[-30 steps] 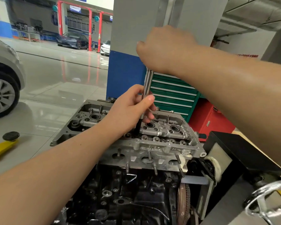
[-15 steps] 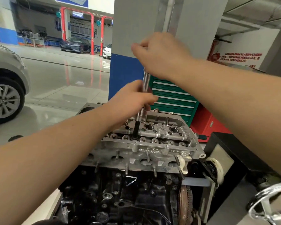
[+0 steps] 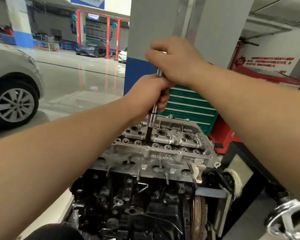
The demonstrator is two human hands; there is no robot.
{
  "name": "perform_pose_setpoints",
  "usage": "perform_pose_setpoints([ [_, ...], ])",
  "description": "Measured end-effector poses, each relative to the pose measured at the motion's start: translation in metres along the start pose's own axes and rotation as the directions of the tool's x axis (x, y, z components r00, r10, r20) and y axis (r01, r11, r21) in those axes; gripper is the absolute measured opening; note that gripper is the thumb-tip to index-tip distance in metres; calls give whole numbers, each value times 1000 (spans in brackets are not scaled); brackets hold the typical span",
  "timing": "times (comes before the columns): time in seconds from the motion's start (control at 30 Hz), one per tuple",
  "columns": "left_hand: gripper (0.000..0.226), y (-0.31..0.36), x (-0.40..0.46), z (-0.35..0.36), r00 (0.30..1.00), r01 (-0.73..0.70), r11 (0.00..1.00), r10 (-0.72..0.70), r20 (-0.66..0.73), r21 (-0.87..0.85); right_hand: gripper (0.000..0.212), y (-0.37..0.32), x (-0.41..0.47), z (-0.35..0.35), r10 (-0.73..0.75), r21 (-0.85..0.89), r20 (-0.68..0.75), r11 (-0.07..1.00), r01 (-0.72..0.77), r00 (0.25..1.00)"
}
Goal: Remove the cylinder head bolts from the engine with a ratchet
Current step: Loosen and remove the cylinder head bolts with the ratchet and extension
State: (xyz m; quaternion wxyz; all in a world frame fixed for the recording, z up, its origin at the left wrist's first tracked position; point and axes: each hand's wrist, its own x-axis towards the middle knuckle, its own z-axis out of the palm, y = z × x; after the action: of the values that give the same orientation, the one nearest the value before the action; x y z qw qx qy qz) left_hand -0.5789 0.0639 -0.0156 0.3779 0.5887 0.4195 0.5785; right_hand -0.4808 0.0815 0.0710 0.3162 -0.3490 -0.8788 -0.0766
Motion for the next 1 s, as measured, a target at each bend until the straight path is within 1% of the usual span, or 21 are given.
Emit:
perform_pose_setpoints([
  [0.07, 19, -3, -4, 14, 970, -41, 991, 70, -232, 128, 28, -5, 4, 3, 129, -284, -69, 948, -144, 989],
  [0.13, 25, -9, -10, 31, 943, -59, 994, 84, -322, 88, 17, -11, 8, 3, 164, -469, -129, 859, -206, 978],
  [0.17, 27, -11, -15, 38, 930, -85, 990, 118, -349, 108, 15, -16, 9, 5, 155, -515, -131, 833, -201, 979],
  [0.23, 11, -12, -16, 41, 856, -121, 974, 199, -478, 189, 13, -25, 9, 11, 49, -550, -136, 827, -117, 989],
  [0.27, 6, -11, -13, 34, 842, -114, 981, 178, -508, 156, 19, -25, 9, 12, -6, -532, -148, 843, -75, 989],
  [0.3, 15, -9, -10, 25, 882, -78, 994, 103, -460, 73, 26, -21, 10, 12, -26, -493, -140, 869, -47, 990],
  [0.33, 22, -9, -6, 16, 951, -37, 997, 16, -309, -63, 30, -14, 10, 9, -36, -402, -99, 916, -7, 994],
  [0.37, 30, -8, -3, 7, 995, 18, 984, -35, -93, -176, 32, -6, 9, 6, -49, -229, -47, 973, 37, 998],
  [0.4, 36, -6, -3, 0, 996, 60, 971, -44, 73, -230, 32, -2, 6, 4, -58, -21, -11, 998, 58, 998],
  [0.43, 39, -7, -2, -4, 986, 68, 966, -28, 162, -249, 31, 1, 3, 3, -47, 119, -7, 992, 48, 999],
  [0.47, 39, -10, -1, -2, 989, 58, 965, -19, 150, -258, 30, 1, 2, 5, -25, 142, -22, 989, 28, 999],
  [0.53, 29, -15, -4, 9, 994, -20, 989, 5, -106, -143, 24, -4, 8, 11, 31, -86, -73, 996, -37, 997],
  [0.6, 18, -21, -11, 25, 919, -69, 997, 80, -385, 42, 18, -16, 12, 14, 80, -404, -135, 906, -128, 988],
  [0.7, 24, -31, -16, 41, 870, -80, 994, 108, -481, 77, 22, -31, 11, 17, 68, -585, -181, 794, -163, 981],
  [0.77, 20, -27, -10, 28, 903, -64, 998, 62, -425, 11, 20, -32, 8, 16, 10, -571, -205, 811, -128, 979],
  [0.8, 20, -23, -8, 18, 955, -34, 998, 16, -297, -54, 18, -27, 9, 14, -2, -530, -189, 842, -100, 982],
  [0.83, 27, -20, -5, 8, 994, 17, 990, -32, -107, -139, 21, -21, 9, 11, -12, -449, -146, 892, -56, 989],
  [0.9, 43, -16, -4, -6, 976, 114, 958, -60, 208, -262, 24, -12, 6, 5, -69, -123, -35, 990, 64, 997],
  [0.93, 46, -15, -5, -7, 965, 119, 958, -50, 256, -261, 26, -11, 5, 4, -86, 28, -23, 996, 86, 996],
  [0.97, 44, -16, -3, -6, 975, 105, 966, -54, 214, -235, 26, -10, 5, 5, -73, 75, -24, 994, 74, 997],
  [1.0, 38, -17, -4, -3, 994, 66, 983, -50, 96, -169, 26, -11, 6, 7, -35, 29, -32, 999, 36, 999],
])
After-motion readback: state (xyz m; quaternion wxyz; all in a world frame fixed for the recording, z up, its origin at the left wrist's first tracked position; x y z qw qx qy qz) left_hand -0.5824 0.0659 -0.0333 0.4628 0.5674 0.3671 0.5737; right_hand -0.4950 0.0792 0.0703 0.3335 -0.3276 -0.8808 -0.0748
